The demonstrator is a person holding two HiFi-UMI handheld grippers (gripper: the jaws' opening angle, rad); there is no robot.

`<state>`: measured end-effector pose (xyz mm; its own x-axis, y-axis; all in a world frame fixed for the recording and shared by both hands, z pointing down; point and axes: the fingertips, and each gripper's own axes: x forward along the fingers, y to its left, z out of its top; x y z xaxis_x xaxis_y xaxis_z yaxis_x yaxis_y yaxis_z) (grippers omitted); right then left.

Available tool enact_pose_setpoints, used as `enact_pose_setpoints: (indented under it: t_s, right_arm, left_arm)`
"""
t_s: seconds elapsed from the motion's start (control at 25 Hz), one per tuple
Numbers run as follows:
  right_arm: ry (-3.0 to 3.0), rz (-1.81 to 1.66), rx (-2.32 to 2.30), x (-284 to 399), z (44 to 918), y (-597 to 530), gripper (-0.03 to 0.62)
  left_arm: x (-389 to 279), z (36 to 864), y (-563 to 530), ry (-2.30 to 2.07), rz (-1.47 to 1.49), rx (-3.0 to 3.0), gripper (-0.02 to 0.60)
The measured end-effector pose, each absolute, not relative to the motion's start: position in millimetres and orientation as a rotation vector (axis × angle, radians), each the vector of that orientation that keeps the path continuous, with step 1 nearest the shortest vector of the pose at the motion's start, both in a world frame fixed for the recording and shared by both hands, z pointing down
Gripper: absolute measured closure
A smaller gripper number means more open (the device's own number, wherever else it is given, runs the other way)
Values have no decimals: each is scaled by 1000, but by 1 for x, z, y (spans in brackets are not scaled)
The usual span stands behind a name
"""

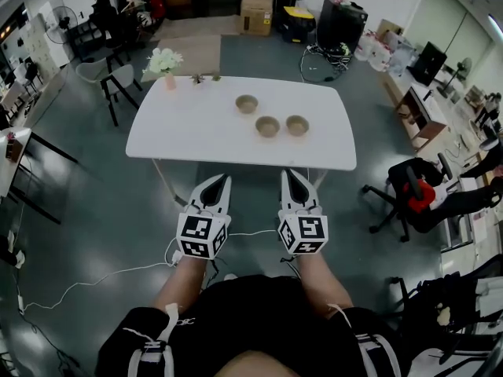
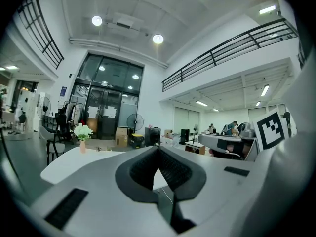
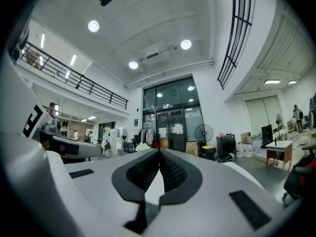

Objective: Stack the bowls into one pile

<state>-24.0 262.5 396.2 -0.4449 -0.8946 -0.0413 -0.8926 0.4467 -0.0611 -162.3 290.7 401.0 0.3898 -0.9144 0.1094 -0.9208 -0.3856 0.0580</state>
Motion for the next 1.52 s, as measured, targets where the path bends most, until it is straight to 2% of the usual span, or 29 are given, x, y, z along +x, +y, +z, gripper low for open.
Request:
enact_pose_setpoints:
  t_s: [0.36,0.76,1.2,1.52]
  right_arm:
    - [2594,-51,-1674,-67,414,273,579]
    - [2581,-62,-1683,-66,422,222,579]
    - [2603,-79,-1611,-51,427,32,579]
    - [2679,-103,-1531,-19,416,-125,579]
  left_arm:
    - [-203,419,293,-1614,89,2554,568]
    - [-209,431,249,-1620,105,2541,568]
    - [-193,426,71,-1697,140,2525,569]
    - [-150,410,-84,-1737,161,2486,569]
